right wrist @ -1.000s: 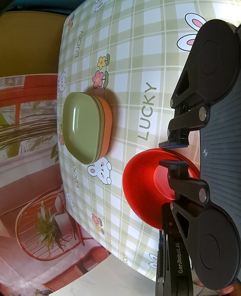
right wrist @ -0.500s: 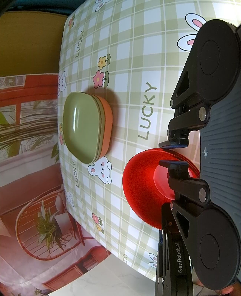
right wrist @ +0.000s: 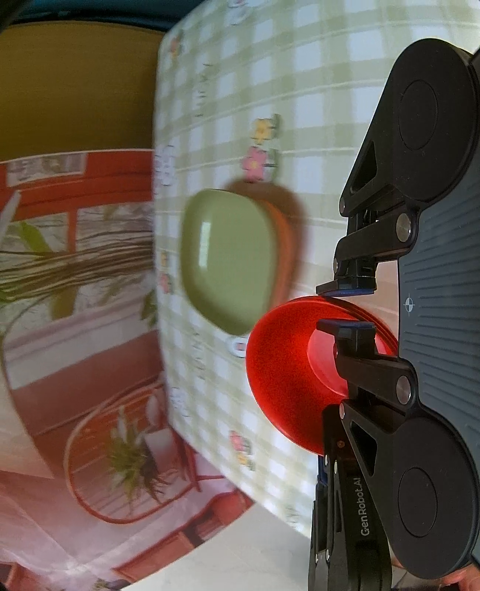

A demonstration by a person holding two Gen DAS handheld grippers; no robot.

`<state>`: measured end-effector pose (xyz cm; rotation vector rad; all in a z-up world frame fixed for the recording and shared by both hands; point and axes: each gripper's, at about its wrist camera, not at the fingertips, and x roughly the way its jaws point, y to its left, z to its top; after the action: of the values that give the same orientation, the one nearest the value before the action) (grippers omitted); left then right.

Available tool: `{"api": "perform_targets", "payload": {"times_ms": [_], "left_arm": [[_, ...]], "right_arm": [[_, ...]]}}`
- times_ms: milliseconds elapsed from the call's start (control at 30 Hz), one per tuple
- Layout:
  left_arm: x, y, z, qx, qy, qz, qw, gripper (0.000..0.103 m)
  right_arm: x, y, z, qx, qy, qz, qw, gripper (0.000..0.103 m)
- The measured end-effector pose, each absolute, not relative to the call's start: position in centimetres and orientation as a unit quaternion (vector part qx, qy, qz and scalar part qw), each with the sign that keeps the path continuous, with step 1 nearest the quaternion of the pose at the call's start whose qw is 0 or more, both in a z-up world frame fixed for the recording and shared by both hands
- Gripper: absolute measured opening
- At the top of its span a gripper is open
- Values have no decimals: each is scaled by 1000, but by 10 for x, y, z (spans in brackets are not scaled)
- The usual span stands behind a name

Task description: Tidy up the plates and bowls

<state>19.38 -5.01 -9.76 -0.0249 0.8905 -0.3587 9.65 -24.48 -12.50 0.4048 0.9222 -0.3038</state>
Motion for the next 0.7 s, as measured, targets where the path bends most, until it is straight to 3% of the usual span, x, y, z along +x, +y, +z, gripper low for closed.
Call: {"api": "perform_targets", "payload": {"times_ms": [300,700], "left_arm": [[245,-75,-72,-16,392,-189,900,16],[312,-112,-91,-1,415,-203,887,16]], "right_arm": [[141,-288,-93,161,402,-155,888,11],[174,-343,-120,150,405,-184,883,11]]}}
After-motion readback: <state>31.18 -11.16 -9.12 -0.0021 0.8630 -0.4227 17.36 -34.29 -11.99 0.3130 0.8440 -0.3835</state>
